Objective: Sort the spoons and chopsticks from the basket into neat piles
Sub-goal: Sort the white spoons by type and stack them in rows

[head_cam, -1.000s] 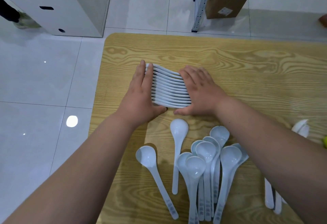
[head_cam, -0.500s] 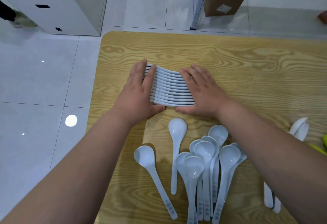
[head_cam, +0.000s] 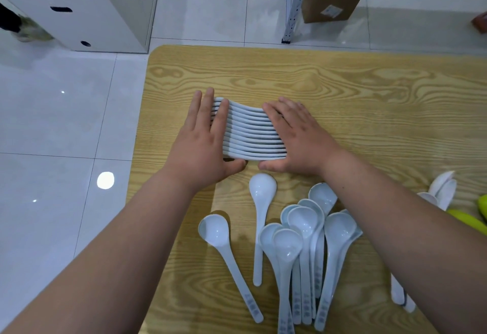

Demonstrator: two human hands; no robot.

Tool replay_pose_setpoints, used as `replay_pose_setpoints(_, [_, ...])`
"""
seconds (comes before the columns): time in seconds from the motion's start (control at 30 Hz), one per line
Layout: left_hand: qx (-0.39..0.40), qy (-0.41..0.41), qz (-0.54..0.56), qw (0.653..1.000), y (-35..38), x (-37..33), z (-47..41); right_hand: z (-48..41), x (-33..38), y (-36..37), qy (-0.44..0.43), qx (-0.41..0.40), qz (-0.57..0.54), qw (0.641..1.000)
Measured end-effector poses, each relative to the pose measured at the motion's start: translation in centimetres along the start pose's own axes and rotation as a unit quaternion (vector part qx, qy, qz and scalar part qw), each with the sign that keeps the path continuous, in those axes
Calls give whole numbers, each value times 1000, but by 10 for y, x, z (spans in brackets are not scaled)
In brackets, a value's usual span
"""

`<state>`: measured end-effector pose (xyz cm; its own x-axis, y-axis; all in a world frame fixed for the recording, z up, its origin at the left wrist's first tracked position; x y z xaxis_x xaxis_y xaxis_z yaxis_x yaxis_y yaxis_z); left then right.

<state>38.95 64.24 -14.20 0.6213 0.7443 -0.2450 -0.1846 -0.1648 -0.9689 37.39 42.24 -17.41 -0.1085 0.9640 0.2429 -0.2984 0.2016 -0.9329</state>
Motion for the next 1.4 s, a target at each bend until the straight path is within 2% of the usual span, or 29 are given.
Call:
replay_pose_setpoints(0.23, [1,42,-53,998,-4,-6,2,1,0,-6,11,15,4,1000])
replay_pose_setpoints(0.97, [25,50,-76,996,-7,-10,-6,-5,-9,-18,47,12,6,999])
replay_pose_setpoints(1.07, [-5,53,-78,996,-14,-13,0,3,-7,-24,60,11,-9,998])
replay_pose_setpoints(1.17, [-98,91,-84,987,-27,-25,21,29,4,-31,60,-36,-64,995])
replay_pose_setpoints(1.23, [-127,122,-70,982,-30,-37,48,58,16,-32,27,-122,-79,989])
replay_pose_setpoints(1.3, [-103,106,-31,988,-26,-46,82,91,29,-28,1,-209,-89,974])
replay_pose_setpoints(1.4, [-27,-2,22,999,-7,-52,123,146,48,-16,34,-244,-108,963])
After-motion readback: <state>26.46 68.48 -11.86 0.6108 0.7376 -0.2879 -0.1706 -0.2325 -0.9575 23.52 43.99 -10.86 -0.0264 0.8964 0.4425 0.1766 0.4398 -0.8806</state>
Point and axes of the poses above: each hand's wrist, its own z-axis away from the middle knuckle, its own y-axis out of the palm, x = y × z, the point moved 3 cm from there along -z, towards the middle knuckle, and after that the axes turned 12 degrees about y, right-handed, at the moved point
